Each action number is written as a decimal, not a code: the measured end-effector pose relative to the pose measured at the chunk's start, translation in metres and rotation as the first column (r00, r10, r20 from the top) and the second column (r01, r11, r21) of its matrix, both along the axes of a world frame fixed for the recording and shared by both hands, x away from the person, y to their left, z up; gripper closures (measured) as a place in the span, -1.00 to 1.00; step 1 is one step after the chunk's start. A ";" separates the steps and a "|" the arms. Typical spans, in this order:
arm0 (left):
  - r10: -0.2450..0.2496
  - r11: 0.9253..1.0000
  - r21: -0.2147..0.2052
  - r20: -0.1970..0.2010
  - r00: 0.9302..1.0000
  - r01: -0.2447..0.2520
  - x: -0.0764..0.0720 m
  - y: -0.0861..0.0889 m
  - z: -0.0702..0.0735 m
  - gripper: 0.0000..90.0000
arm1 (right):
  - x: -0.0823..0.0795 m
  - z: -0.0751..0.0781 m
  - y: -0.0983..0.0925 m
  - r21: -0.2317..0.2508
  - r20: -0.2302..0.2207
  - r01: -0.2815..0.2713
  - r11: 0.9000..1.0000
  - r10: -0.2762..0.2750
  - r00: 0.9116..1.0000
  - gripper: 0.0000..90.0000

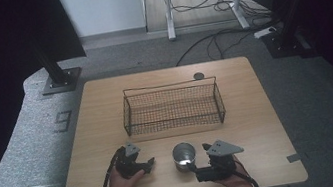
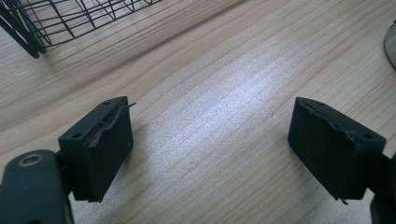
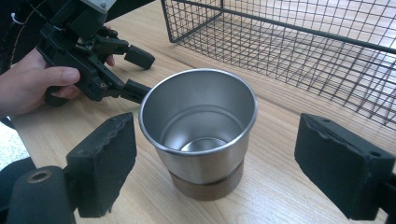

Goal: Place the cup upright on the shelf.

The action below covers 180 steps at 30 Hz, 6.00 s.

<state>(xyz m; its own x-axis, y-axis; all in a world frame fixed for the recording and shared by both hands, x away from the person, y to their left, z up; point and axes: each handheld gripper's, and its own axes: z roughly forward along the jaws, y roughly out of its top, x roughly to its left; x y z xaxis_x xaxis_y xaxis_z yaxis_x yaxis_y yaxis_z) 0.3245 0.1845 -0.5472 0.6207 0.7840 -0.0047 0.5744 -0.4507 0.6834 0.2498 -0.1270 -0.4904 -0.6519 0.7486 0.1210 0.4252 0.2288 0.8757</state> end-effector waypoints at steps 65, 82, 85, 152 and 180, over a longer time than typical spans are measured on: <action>0.001 1.000 0.000 0.001 1.000 -0.001 0.000 0.000 0.000 -0.69 | 0.023 -0.014 0.037 -0.080 0.001 -0.033 0.996 0.033 0.999 -0.66; 0.001 1.000 0.000 0.001 1.000 -0.001 0.000 0.000 0.000 -0.69 | 0.023 0.002 0.029 -0.054 0.022 -0.039 0.998 0.040 0.999 -0.64; 0.001 1.000 0.001 0.001 1.000 -0.001 0.000 0.000 0.000 -0.69 | 0.022 0.006 0.025 -0.044 0.032 -0.032 0.999 0.033 0.999 -0.59; 0.002 1.000 -0.001 0.000 1.000 -0.002 -0.001 0.000 0.000 -0.68 | 0.061 0.053 0.020 0.038 0.093 0.001 0.999 -0.004 0.996 -0.59; 0.002 1.000 0.000 0.001 1.000 -0.002 -0.001 0.000 0.000 -0.68 | 0.078 0.078 0.020 0.043 0.119 0.026 0.999 -0.031 0.992 -0.59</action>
